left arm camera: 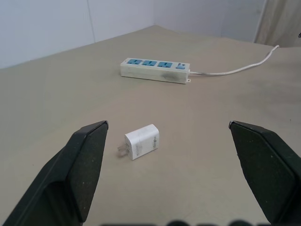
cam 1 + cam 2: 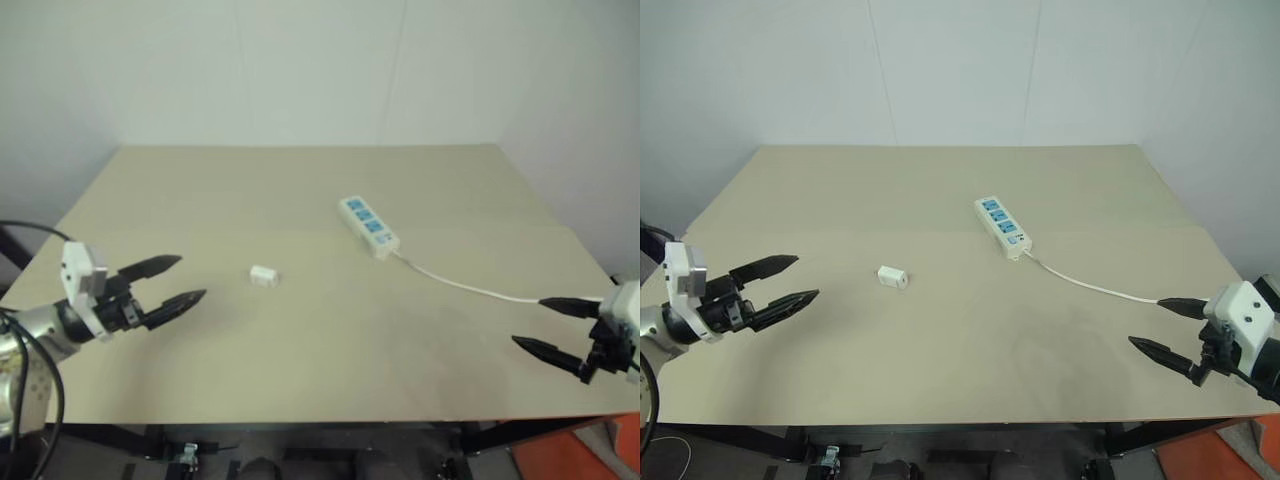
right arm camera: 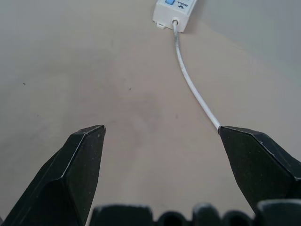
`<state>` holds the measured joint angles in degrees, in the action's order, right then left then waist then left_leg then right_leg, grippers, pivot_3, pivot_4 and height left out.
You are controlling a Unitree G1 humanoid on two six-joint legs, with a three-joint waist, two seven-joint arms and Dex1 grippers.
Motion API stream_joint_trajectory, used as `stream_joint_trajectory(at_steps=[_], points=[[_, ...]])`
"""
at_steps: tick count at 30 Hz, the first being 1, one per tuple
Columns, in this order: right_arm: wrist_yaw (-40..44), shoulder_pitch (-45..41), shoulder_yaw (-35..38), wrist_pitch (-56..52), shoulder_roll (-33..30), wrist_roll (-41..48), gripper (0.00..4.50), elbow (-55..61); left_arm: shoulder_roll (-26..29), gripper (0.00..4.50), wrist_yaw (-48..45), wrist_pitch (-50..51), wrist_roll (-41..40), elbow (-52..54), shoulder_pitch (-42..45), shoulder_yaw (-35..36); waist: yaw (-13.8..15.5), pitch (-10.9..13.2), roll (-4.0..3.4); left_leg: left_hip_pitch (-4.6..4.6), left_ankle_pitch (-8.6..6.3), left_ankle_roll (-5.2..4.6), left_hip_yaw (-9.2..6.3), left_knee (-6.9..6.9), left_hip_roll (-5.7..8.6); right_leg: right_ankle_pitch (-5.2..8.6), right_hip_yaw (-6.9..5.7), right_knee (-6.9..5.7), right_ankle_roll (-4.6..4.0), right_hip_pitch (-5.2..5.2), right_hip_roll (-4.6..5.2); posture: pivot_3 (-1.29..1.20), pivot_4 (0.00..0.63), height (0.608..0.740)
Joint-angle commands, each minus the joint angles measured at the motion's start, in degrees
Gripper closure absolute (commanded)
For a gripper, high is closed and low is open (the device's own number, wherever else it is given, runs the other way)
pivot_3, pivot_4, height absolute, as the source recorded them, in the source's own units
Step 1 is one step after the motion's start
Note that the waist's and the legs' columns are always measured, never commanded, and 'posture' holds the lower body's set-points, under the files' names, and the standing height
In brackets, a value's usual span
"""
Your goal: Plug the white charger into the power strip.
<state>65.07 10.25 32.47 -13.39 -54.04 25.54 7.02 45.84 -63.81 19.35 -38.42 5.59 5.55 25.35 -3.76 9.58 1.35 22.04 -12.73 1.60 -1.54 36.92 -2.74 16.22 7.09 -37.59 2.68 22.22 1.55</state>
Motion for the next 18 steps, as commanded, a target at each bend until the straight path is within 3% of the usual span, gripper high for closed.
stream_joint_trajectory(at_steps=[1, 14, 18], points=[[2.0, -0.4, 0.8, -2.2, -1.6, 2.6, 0.00, 0.8, -0.4, 0.01, 0.4, -0.9, -0.7, 0.4, 0.2, 1.1, 0.0, 0.0, 0.01, 0.00, 0.00, 0.00, 0.00, 0.00, 0.00, 0.00, 0.00, -0.01, 0.00, 0.00, 0.00, 0.00, 0.150, 0.740], [1.6, -1.3, -0.4, -0.5, -0.6, 0.7, 0.00, 0.0, -0.9, 0.01, -1.2, -1.1, -0.7, 0.1, 0.5, 0.5, 0.0, 0.0, 0.01, 0.00, 0.00, 0.00, 0.00, 0.00, 0.00, 0.00, 0.00, 0.01, 0.00, 0.00, 0.00, 0.00, 0.150, 0.740], [-1.2, -7.1, -5.2, 0.3, 0.9, -1.1, 0.00, -2.7, -1.1, 0.01, -1.2, -1.4, -0.2, 0.2, 0.4, 0.1, -0.3, 0.0, 0.05, -0.03, 0.00, 0.00, 0.01, 0.00, 0.00, 0.00, 0.02, 0.00, 0.00, 0.00, -0.01, 0.00, 0.150, 0.740]])
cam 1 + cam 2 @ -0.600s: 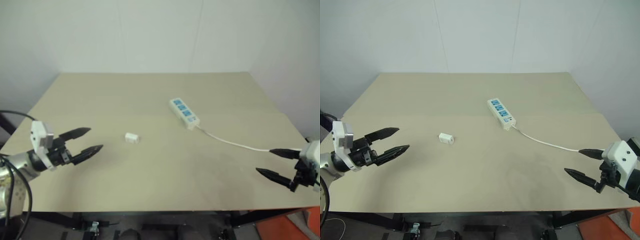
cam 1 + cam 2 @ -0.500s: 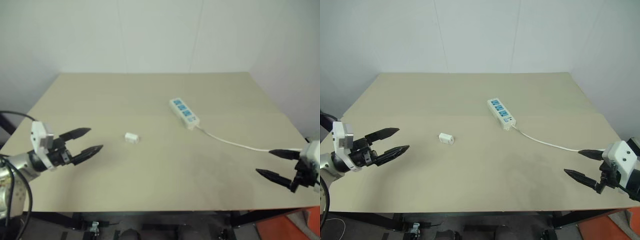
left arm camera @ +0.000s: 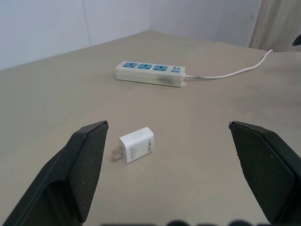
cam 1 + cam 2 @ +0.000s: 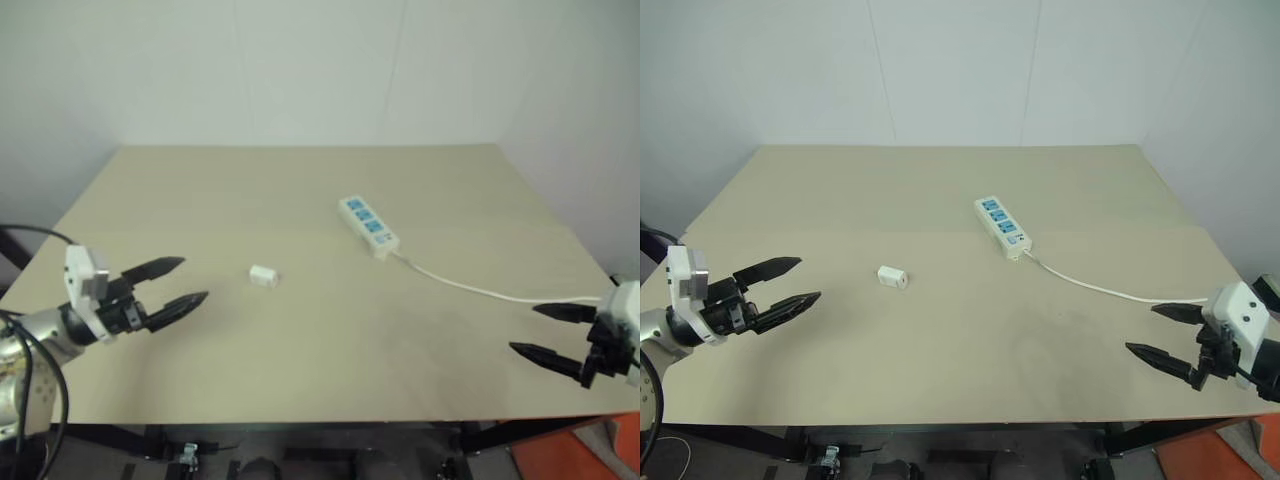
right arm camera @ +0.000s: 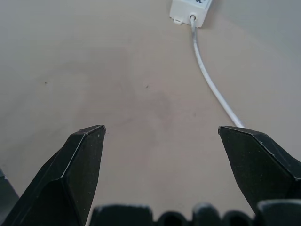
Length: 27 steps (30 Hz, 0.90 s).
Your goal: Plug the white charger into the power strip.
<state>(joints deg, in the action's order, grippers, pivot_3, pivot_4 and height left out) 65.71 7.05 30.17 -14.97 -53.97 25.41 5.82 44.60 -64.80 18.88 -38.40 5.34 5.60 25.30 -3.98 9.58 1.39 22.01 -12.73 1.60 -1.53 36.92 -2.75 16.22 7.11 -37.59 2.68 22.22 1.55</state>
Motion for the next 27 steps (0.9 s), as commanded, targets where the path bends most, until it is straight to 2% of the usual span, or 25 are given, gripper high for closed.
stream_joint_trajectory(at_steps=[1, 4, 8, 12, 16, 20, 27], points=[[-2.0, -6.2, -4.8, 2.1, 1.4, -1.5, 0.00, -2.9, 0.2, 0.01, -0.3, -0.9, 0.0, 0.7, 0.3, -0.2, -0.2, 0.0, 0.03, -0.01, 0.00, 0.00, 0.00, 0.00, 0.00, 0.00, 0.01, 0.01, 0.00, 0.00, -0.01, 0.00, 0.150, 0.740], [-2.9, -14.7, -11.4, 4.9, 3.8, -4.7, 0.00, -9.4, 1.0, 0.01, -0.6, -1.4, 1.5, 1.4, 0.4, -2.0, -0.2, 0.0, 0.03, -0.02, 0.00, 0.00, 0.00, -0.01, -0.02, 0.00, 0.02, 0.01, -0.01, 0.01, -0.02, 0.00, 0.150, 0.740], [-7.5, -31.1, -20.8, 10.8, 10.4, -12.6, 0.00, -25.8, -0.2, 0.01, 1.6, 1.1, -2.5, 2.8, 4.8, -1.6, -0.2, 0.1, 0.14, -0.01, 0.01, 0.00, 0.02, -0.01, -0.02, -0.04, 0.02, 0.00, -0.06, 0.04, -0.02, 0.00, 0.150, 0.740], [-9.2, -43.4, -25.9, 14.6, 16.0, -17.1, 0.00, -42.7, 2.2, 0.01, 1.3, -0.1, 2.2, 4.0, 5.3, -4.9, -0.1, 0.1, 0.11, 0.06, 0.00, 0.00, 0.01, -0.07, -0.02, -0.26, 0.01, 0.03, -0.44, 0.11, -0.02, 0.00, 0.150, 0.740], [-10.7, -51.5, -29.2, 19.5, 20.0, -21.0, 0.00, -57.7, 4.1, 0.01, 0.5, 1.1, 2.6, 8.1, 4.2, -6.3, 0.0, 0.1, 0.10, 0.24, 0.00, 0.00, -0.03, -0.17, 0.00, -0.30, -0.08, 0.26, -0.49, 0.15, 0.06, 0.00, 0.150, 0.740], [-12.8, -55.7, -31.2, 21.3, 21.3, -24.4, 0.86, -66.3, 7.2, 0.00, -0.4, 0.8, 5.4, 11.2, 0.9, -7.3, -0.1, 0.1, 0.11, 0.31, -0.02, 0.02, -0.01, -0.22, 0.03, -0.31, -0.10, 0.44, -0.51, 0.17, 0.15, 0.00, 0.150, 0.740], [-13.2, -58.2, -31.5, 22.8, 22.1, -25.8, 3.22, -71.6, 7.1, 0.00, -0.4, -0.8, 6.6, 11.2, -0.2, -7.9, -0.2, 0.1, 0.11, 0.18, -0.02, 0.02, -0.05, -0.19, 0.01, -0.43, -0.13, 0.39, -0.48, 0.06, 0.10, 0.00, 0.150, 0.740]])
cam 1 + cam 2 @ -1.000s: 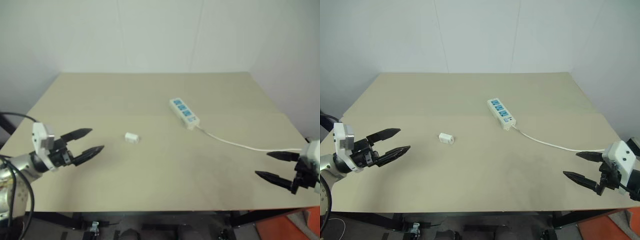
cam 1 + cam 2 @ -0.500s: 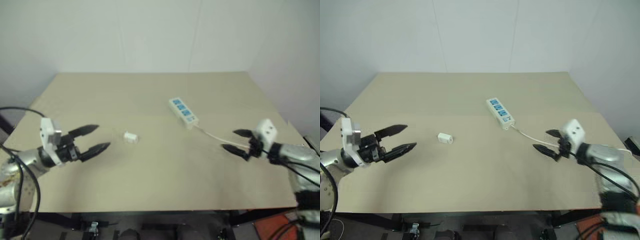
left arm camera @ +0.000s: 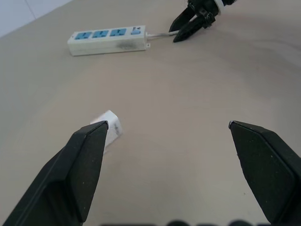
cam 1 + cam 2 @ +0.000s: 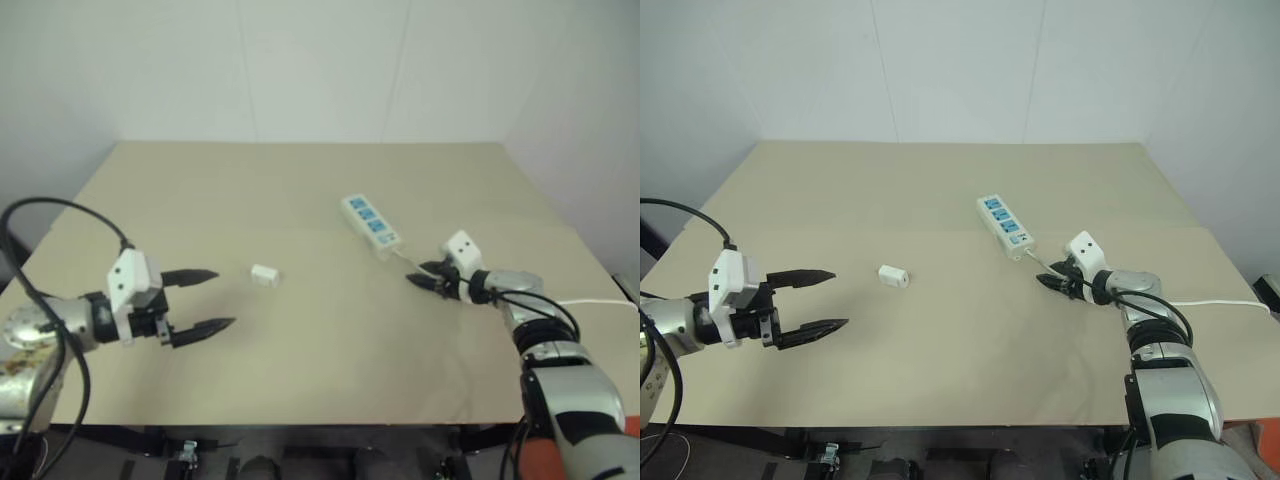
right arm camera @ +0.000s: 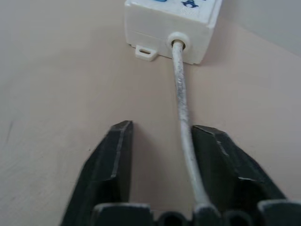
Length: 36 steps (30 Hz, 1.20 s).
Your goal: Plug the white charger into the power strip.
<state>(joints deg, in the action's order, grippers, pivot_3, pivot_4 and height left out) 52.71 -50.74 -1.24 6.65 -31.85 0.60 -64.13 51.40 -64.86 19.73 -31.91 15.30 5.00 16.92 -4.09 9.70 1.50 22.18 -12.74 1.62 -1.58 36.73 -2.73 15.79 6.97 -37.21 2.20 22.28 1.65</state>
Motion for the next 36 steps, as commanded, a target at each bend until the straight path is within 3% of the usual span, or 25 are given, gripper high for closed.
stream_joint_trajectory(at_steps=[1, 3, 4, 10, 12, 16, 20, 24, 31, 33, 36], points=[[-0.2, -0.5, -0.2, 1.5, 0.0, -1.2, 3.57, -1.9, 0.4, 0.00, -0.5, -2.0, 0.6, 0.8, 0.5, 0.2, -0.1, 0.0, 0.00, -0.03, 0.00, 0.00, 0.00, 0.00, -0.01, -0.01, 0.01, 0.00, 0.00, -0.02, -0.02, 0.00, 0.150, 0.740], [-0.4, -0.7, -0.3, 2.2, -0.1, -1.6, 4.32, -2.1, 0.5, 0.00, -0.8, -2.7, 1.3, 0.2, 0.9, -0.2, -0.2, 0.0, 0.00, -0.05, 0.00, 0.00, 0.01, 0.00, -0.03, -0.01, 0.02, 0.00, 0.00, -0.03, -0.04, 0.00, 0.150, 0.740], [-0.4, -0.8, -0.1, 2.3, 0.0, -1.6, 4.49, -2.2, 0.5, 0.00, -1.0, -2.9, 1.3, 0.0, 1.0, -0.3, -0.2, 0.0, 0.00, -0.05, 0.00, 0.00, 0.01, 0.00, -0.03, -0.01, 0.03, 0.01, 0.00, -0.03, -0.05, 0.00, 0.150, 0.740], [2.0, 0.8, 0.3, 3.3, -0.3, -0.3, 4.49, 1.8, 0.1, 0.00, -1.8, -4.3, 1.9, -2.2, 2.2, -1.2, -0.2, 0.0, 0.00, -0.04, 0.00, 0.00, 0.01, 0.00, -0.03, -0.01, 0.04, 0.00, 0.00, -0.03, -0.05, 0.00, 0.150, 0.740], [5.5, 5.1, 1.2, 2.5, -1.8, 2.3, 4.49, 9.9, 0.0, 0.00, -2.1, -4.6, 2.0, -2.8, 2.7, -1.5, -0.2, 0.0, 0.00, -0.01, 0.00, 0.00, 0.00, 0.00, -0.05, -0.01, 0.03, 0.01, 0.00, 0.00, -0.06, 0.00, 0.150, 0.740], [8.9, 24.5, 5.2, -4.4, -7.9, 8.8, 4.49, 39.7, -0.3, 0.00, -3.3, -5.0, 2.5, -4.5, 4.7, -3.7, 1.4, 0.0, -0.09, 0.20, -0.02, -0.02, -0.14, -0.01, -0.03, 0.03, -0.13, 0.08, 0.05, 0.07, -0.03, 0.00, 0.150, 0.740], [9.1, 37.2, 8.2, -9.3, -11.5, 12.4, 4.49, 55.2, -0.5, 0.00, -5.0, -5.4, 2.4, -6.0, 6.8, -5.5, 1.4, 0.0, -0.10, 0.21, -0.03, -0.03, -0.03, 0.03, 0.00, 0.03, -0.05, 0.05, 0.06, 0.11, 0.02, 0.00, 0.150, 0.740], [8.8, 43.1, 9.2, -12.2, -11.8, 15.5, 3.18, 61.5, -0.6, 0.00, -5.9, -6.4, 3.8, -9.2, 9.9, -7.1, 0.8, 0.0, -0.10, -0.03, -0.02, -0.03, -0.01, 0.05, -0.06, 0.14, 0.02, 0.01, 0.28, -0.06, -0.13, 0.00, 0.150, 0.740], [-2.3, 44.8, 11.2, -8.7, -5.2, 14.0, 0.74, 65.3, -0.4, 0.00, -7.8, -7.8, 4.8, -12.2, 12.6, -7.8, 0.1, 0.0, -0.09, -0.01, 0.01, -0.04, -0.01, 0.06, -0.09, 0.22, 0.09, 0.01, 0.43, 0.00, -0.21, 0.00, 0.150, 0.740], [-4.9, 44.9, 11.4, -9.5, -3.5, 14.2, 0.06, 66.5, -0.4, 0.00, -8.0, -8.0, 5.0, -12.6, 12.7, -7.8, 0.2, 0.0, -0.09, 0.08, 0.01, -0.04, -0.01, 0.06, -0.09, 0.02, 0.08, 0.01, 0.10, 0.06, -0.18, 0.00, 0.150, 0.740], [-8.4, 44.9, 11.0, -10.8, -0.3, 15.0, 0.03, 68.5, 0.0, 0.00, -8.3, -8.5, 5.3, -13.4, 12.9, -7.4, 0.2, 0.0, -0.09, 0.13, 0.01, -0.03, 0.00, 0.06, -0.08, 0.01, 0.08, 0.04, 0.07, 0.08, -0.15, 0.00, 0.150, 0.740]])
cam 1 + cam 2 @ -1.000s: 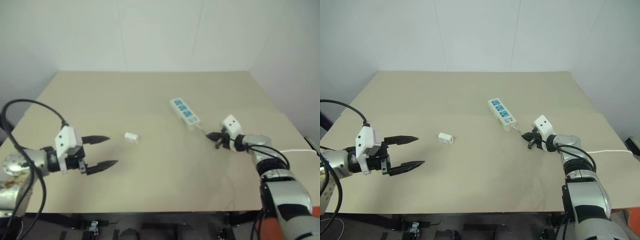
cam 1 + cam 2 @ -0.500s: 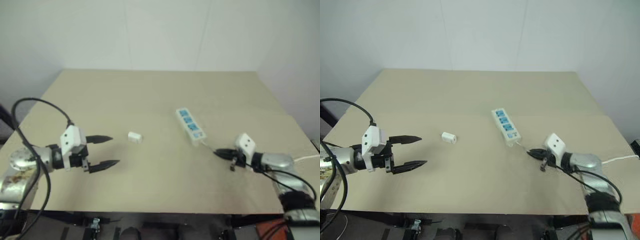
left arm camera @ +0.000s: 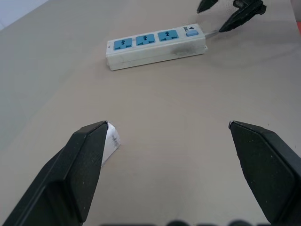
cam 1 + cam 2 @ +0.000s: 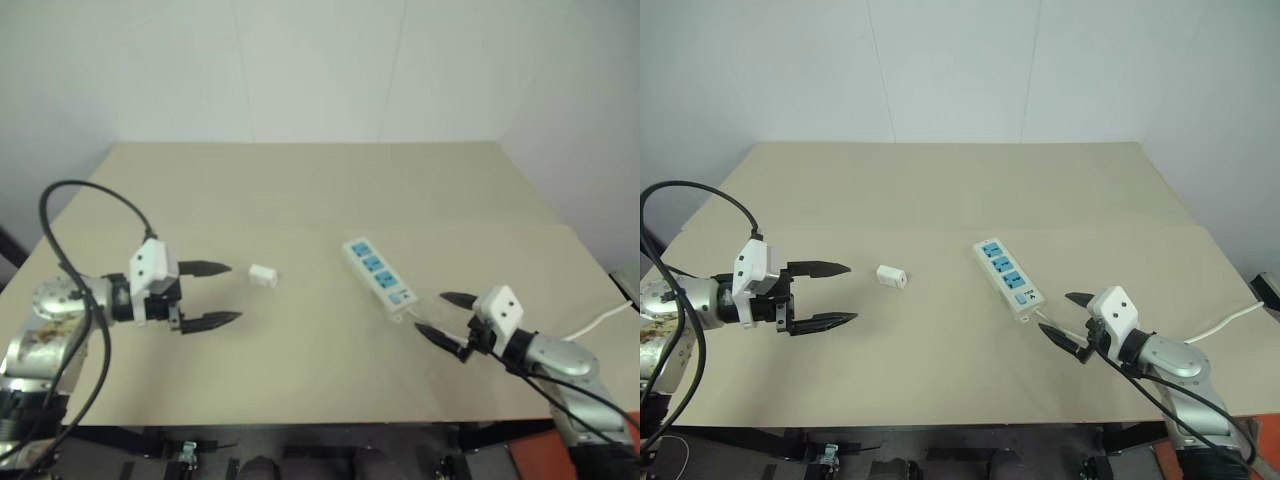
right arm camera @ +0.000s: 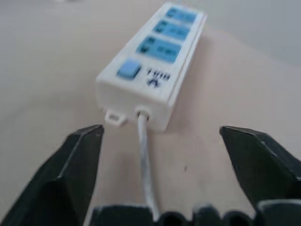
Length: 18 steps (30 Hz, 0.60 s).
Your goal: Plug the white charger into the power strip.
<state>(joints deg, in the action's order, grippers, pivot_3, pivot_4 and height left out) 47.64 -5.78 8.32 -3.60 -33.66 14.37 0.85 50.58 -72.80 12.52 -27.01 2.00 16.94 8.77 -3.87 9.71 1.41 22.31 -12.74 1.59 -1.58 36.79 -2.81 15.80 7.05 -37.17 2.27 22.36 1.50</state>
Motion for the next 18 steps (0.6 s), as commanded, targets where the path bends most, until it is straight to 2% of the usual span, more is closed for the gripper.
stream_joint_trajectory(at_steps=[1, 5, 11, 18], points=[[-4.6, -0.1, 1.0, -0.9, 2.6, 1.2, 0.03, 4.4, 1.1, 0.00, -0.2, -1.4, 0.6, -0.6, 1.0, 1.2, 0.0, 0.0, 0.00, 0.00, 0.00, 0.00, 0.00, 0.00, 0.00, 0.00, 0.00, 0.00, 0.00, 0.00, 0.00, 0.00, 0.150, 0.740], [-13.4, -0.1, -1.3, 3.2, 6.6, -6.4, 0.03, 4.9, 2.9, 0.00, -1.1, -2.0, 0.9, -2.3, 0.8, 2.6, -0.1, 0.0, 0.00, -0.03, 0.00, 0.00, -0.02, 0.00, -0.02, 0.00, -0.01, -0.02, 0.01, 0.00, -0.03, 0.00, 0.150, 0.740], [-11.3, 0.1, -1.8, -2.6, 8.1, -0.5, 0.03, 7.5, 2.7, 0.00, -0.1, -2.8, 1.3, -2.3, 0.3, 3.0, 0.1, 0.0, 0.00, 0.02, 0.00, 0.00, 0.01, -0.01, -0.01, 0.00, -0.01, -0.01, 0.00, 0.03, 0.00, 0.00, 0.150, 0.740], [-12.7, 0.4, -3.9, -6.1, 9.5, -0.2, 0.03, 7.2, 2.1, 0.00, 1.3, -2.3, 1.0, -0.1, -1.1, 2.7, 0.0, 0.0, 0.00, 0.00, 0.00, 0.00, 0.00, -0.01, -0.02, 0.00, -0.01, -0.02, 0.00, 0.03, -0.01, 0.00, 0.150, 0.740]])
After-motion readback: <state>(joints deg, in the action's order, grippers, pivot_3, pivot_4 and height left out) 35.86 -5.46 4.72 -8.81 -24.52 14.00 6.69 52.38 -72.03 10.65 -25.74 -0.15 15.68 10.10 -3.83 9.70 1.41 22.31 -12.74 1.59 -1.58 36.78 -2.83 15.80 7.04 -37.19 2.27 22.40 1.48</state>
